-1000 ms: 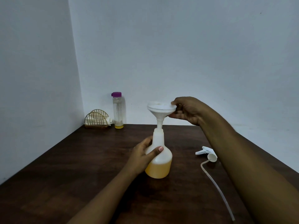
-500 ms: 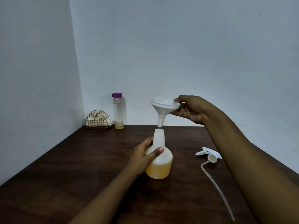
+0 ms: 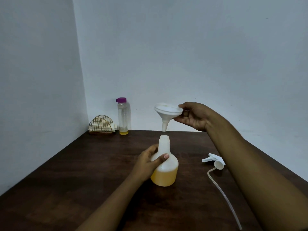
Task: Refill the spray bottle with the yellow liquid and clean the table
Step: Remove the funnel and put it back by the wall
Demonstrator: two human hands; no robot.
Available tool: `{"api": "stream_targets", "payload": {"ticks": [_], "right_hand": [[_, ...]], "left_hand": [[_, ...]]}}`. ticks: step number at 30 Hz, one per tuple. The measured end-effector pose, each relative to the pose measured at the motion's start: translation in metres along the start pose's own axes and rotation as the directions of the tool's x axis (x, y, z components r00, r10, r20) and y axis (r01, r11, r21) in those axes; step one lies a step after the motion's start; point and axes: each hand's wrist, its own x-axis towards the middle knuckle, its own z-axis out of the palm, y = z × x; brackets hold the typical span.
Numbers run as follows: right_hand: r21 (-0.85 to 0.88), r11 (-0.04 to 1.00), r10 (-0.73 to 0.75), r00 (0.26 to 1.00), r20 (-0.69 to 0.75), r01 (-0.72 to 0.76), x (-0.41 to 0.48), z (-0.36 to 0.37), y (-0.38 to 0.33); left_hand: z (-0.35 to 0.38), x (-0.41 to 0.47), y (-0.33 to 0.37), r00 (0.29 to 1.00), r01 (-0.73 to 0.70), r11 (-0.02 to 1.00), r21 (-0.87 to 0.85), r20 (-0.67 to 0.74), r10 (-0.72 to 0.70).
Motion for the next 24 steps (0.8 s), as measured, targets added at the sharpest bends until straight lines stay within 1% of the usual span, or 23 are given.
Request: {"api": "stream_targets", "payload": {"ticks": [2,3,5,6,8,10,12,13,14,15,17,19,20,21,22,24], "right_hand": [[0.062,0.998,0.004,1.0,-0.002,-0.004,0.007,0.003,-0.004],[0.068,0.998,0.003,1.0,-0.008,-0.002,0.013,0.005,-0.006],[0.013,1.0,-0.014,0.999,-0.03,0.014,0.025,0.01,-0.009],[-0.052,0.998,-0.027,0.999,-0.045,0.025,0.033,0.012,-0.008],[-0.221,0.974,-0.072,0.995,-0.074,0.054,0.054,0.019,-0.002],[-0.333,0.937,-0.133,0.989,-0.071,0.103,0.077,0.025,0.009],[-0.414,0.894,-0.206,0.977,-0.047,0.169,0.104,0.028,0.026],[-0.487,0.847,-0.259,0.966,-0.023,0.215,0.12,0.028,0.036],[-0.592,0.757,-0.33,0.944,0.021,0.278,0.135,0.028,0.048],[-0.701,0.624,-0.402,0.911,0.092,0.346,0.147,0.026,0.059],[-0.834,0.31,-0.483,0.831,0.276,0.457,0.175,0.024,0.081],[-0.856,0.024,-0.462,0.765,0.449,0.517,0.202,0.02,0.101],[-0.844,-0.087,-0.425,0.746,0.513,0.53,0.214,0.016,0.109],[-0.827,-0.171,-0.38,0.739,0.556,0.535,0.227,0.013,0.118],[-0.81,-0.232,-0.341,0.735,0.586,0.538,0.238,0.01,0.125],[-0.777,-0.305,-0.263,0.736,0.624,0.55,0.256,0.002,0.141]], "left_hand": [[-0.005,0.0,0.002,0.999,0.034,0.996,-0.077,0.018,-0.032],[-0.009,0.002,0.004,0.999,0.045,0.994,-0.102,0.012,-0.044],[-0.021,0.008,0.007,0.997,0.067,0.994,-0.089,-0.038,-0.07],[-0.031,0.012,0.008,0.993,0.082,0.995,-0.048,-0.078,-0.086],[-0.054,0.023,0.004,0.978,0.152,0.985,0.085,-0.156,-0.137],[-0.083,0.036,-0.013,0.954,0.27,0.924,0.269,-0.207,-0.218],[-0.113,0.048,-0.038,0.918,0.392,0.786,0.479,-0.265,-0.296],[-0.126,0.054,-0.051,0.902,0.431,0.701,0.568,-0.291,-0.319],[-0.136,0.059,-0.062,0.892,0.452,0.624,0.638,-0.31,-0.329],[-0.142,0.063,-0.071,0.889,0.456,0.559,0.693,-0.321,-0.327],[-0.149,0.075,-0.085,0.898,0.431,0.466,0.773,-0.317,-0.305],[-0.152,0.087,-0.097,0.915,0.388,0.414,0.824,-0.29,-0.28],[-0.152,0.092,-0.1,0.921,0.374,0.4,0.837,-0.282,-0.271],[-0.153,0.096,-0.104,0.924,0.366,0.395,0.842,-0.277,-0.266],[-0.154,0.101,-0.107,0.925,0.362,0.394,0.845,-0.272,-0.265],[-0.155,0.106,-0.113,0.925,0.357,0.387,0.85,-0.263,-0.274]]}}
